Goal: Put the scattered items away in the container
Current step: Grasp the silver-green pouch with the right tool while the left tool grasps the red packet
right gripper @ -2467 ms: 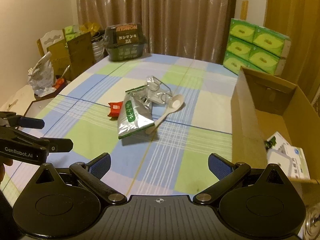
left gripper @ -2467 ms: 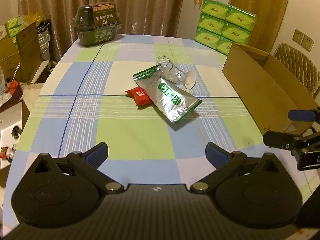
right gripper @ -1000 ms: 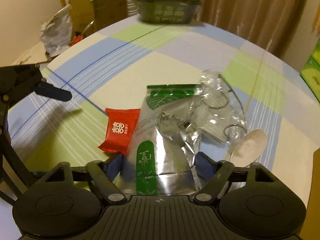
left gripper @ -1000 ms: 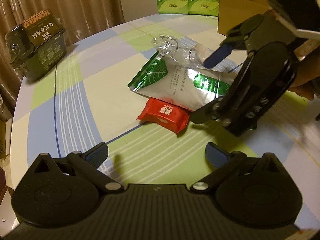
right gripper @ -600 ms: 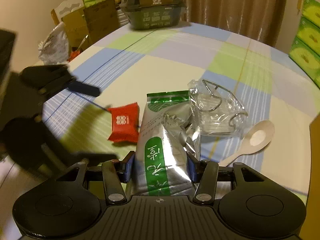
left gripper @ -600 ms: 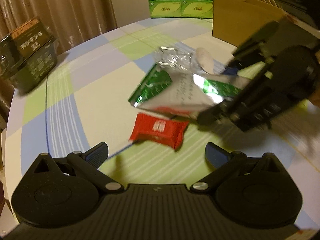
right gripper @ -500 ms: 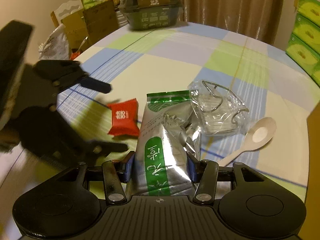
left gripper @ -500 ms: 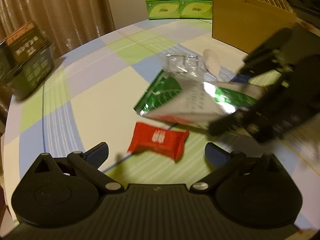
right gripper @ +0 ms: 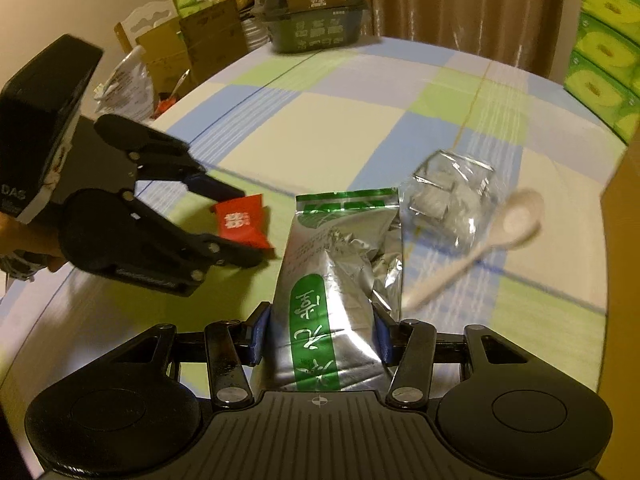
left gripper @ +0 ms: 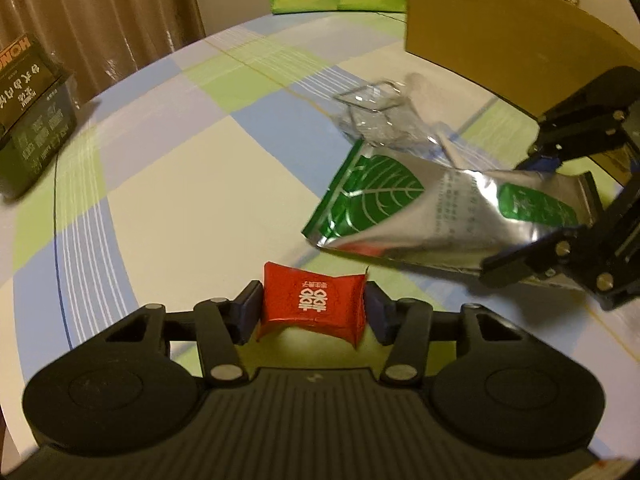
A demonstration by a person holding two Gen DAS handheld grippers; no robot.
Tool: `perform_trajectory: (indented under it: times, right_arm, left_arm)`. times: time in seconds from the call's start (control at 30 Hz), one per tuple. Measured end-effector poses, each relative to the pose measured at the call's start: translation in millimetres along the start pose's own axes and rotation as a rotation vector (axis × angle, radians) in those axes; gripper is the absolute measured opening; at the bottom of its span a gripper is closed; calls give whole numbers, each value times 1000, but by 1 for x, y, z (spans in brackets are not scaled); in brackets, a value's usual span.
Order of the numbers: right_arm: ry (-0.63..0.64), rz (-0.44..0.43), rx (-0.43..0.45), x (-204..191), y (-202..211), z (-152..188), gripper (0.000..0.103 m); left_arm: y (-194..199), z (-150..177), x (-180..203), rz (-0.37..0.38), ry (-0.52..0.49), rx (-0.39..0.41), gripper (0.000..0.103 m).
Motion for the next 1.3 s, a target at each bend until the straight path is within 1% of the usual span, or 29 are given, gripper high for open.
perform_trajectory:
  times: [0.2,0.23,0.3,0.33,0.37,0.47,0.6,0.73,0.8,0.83,0.87,0.93,1.0,1.03,1.1,1.17,1.2,1.23,1.27,1.3]
  right_arm:
    - [7,41,-31,-6,26,52,48]
    - [14,50,-27,-7,30,58,51]
    - [17,71,-14,-8,36,62,70]
    - [10,77,3,-7,40,62,83]
    - [0,79,16,-6,43,61,86]
    - [-37,70,-9,0,40,52,86]
    - [-94,39,-95,9,20,44,86]
    - [-73,44,-174,9,2,46,86]
    - [-56,56,-182,8,-1,47,86]
    - [-50,60,-180,8,-2,48,86]
    - [-47,62,-179,7,-2,48,86]
    - [-50,59,-177,8,-3,48,86]
    - [-39,68,-177,7,-2,50,81]
    - [-23,78,-174,5,-1,50,74]
    - [-16,80,-170,3,1,50,69]
    - [-21,74,-161,3,2,49,57]
    - [-21,70,-156,2,4,50,55]
    - [-18,71,-150,0,5,50,51]
    - [-10,76,-144,-1,6,50,49]
    - [-4,82,-138,-3,8,51,48]
  left_arm:
    - [29,33,40,32,40,-1,48]
    - [34,38,48,37,43,-1,48]
    - [41,48,63,40,44,0,48]
    - [44,52,69,40,46,1,48]
    - [46,55,74,39,51,2,48]
    - [51,61,83,47,69,5,48]
    - [51,62,87,35,60,3,48]
    - [49,61,86,38,60,5,51]
    - [47,61,87,37,53,2,52]
    - [47,61,87,40,48,2,56]
    - [46,61,87,42,45,2,62]
    - [44,61,86,40,37,1,68]
    - [42,60,86,43,32,-6,68]
    - [42,60,86,46,33,-10,68]
    - [40,59,86,54,38,-15,68]
    - [40,58,86,62,46,-22,65]
    - [40,57,86,67,50,-24,61]
    - [40,56,86,74,55,-23,54]
    - [41,56,87,74,59,-23,49]
    - [41,55,87,70,62,-26,48]
Point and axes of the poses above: each gripper's, at about its wrist camera, not at the fingertips, and y roughly against the way its jaws point, x to its right, z to its underside, the point moved 7 cm from there along -y, roughly the way its jaws point, and after that the axes turned 7 degrees about -x, right-handed, at the moved point
